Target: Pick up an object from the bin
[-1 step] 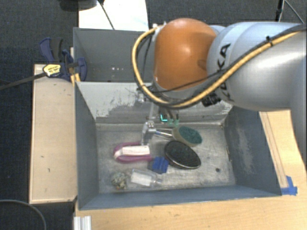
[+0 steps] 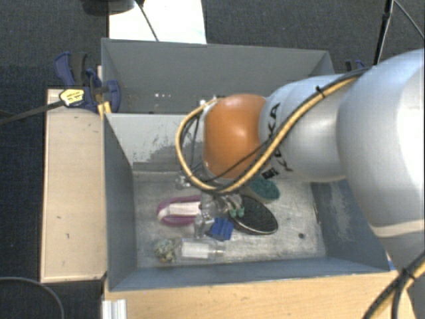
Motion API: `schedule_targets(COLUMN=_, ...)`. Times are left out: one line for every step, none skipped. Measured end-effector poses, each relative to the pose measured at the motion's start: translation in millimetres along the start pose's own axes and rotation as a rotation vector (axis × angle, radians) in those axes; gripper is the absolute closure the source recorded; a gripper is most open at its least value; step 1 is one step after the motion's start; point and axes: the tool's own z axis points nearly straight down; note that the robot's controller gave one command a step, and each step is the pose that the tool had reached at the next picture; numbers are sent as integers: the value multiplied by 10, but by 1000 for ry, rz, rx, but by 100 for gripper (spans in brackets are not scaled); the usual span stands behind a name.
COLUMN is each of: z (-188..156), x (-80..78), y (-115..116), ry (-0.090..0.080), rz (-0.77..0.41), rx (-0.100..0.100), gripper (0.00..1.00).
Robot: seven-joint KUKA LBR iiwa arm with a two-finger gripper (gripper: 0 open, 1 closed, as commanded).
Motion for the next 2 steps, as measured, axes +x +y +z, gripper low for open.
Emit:
schedule_targets(z=177, x=69, y=-50, ry=-5, rz=26, rx=-1, gripper=0)
schedule_targets(z=186, x=283, y=34, ry=-39, rz=-38, rx=1, gripper=0)
